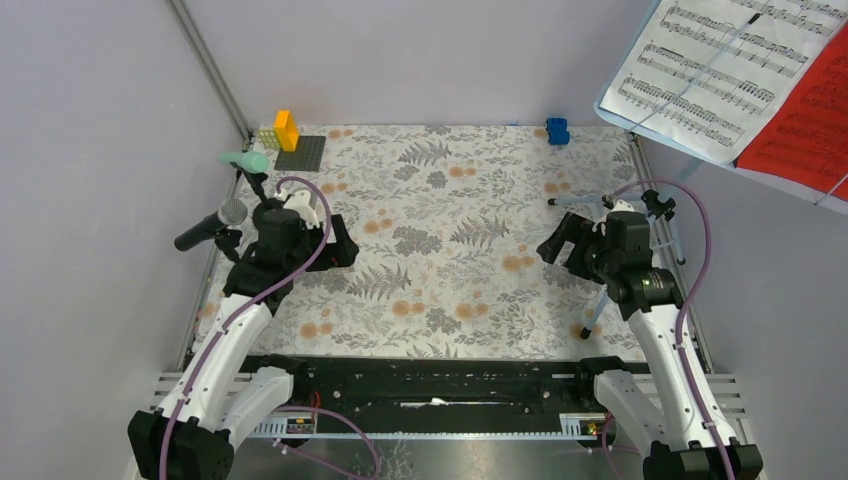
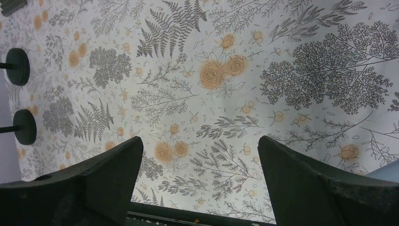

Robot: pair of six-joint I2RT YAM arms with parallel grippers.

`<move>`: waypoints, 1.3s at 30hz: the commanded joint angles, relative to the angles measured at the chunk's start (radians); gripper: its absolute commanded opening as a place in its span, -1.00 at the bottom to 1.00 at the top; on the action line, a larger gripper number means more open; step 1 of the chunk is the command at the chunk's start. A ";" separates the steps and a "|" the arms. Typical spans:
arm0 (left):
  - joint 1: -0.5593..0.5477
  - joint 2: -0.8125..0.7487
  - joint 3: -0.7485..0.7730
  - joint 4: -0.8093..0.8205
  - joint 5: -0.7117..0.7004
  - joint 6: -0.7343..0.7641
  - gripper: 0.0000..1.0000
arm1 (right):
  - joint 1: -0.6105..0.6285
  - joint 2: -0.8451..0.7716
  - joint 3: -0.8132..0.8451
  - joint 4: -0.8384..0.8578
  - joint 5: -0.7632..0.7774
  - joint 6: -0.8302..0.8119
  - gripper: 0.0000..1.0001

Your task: Pack up the instrument practice props

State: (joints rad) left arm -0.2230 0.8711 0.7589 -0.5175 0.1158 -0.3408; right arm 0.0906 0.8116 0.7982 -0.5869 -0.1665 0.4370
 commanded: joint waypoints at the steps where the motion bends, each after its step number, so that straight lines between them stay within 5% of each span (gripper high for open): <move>1: 0.004 -0.031 0.034 0.031 -0.020 -0.009 0.98 | -0.004 -0.003 0.058 -0.025 0.057 0.061 0.99; 12: 0.004 -0.030 0.030 0.029 -0.001 0.011 0.98 | -0.004 -0.186 0.012 0.023 0.057 0.040 0.99; 26: 0.000 -0.069 0.026 0.035 0.024 0.016 0.98 | -0.004 -0.329 0.035 0.113 0.548 -0.003 0.99; 39: -0.008 -0.064 0.025 0.036 0.038 0.020 0.98 | -0.004 -0.097 0.106 0.137 0.858 -0.071 0.98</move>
State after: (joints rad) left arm -0.2295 0.8089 0.7589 -0.5213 0.1318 -0.3359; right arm 0.0906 0.6514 0.8875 -0.5030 0.5686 0.3790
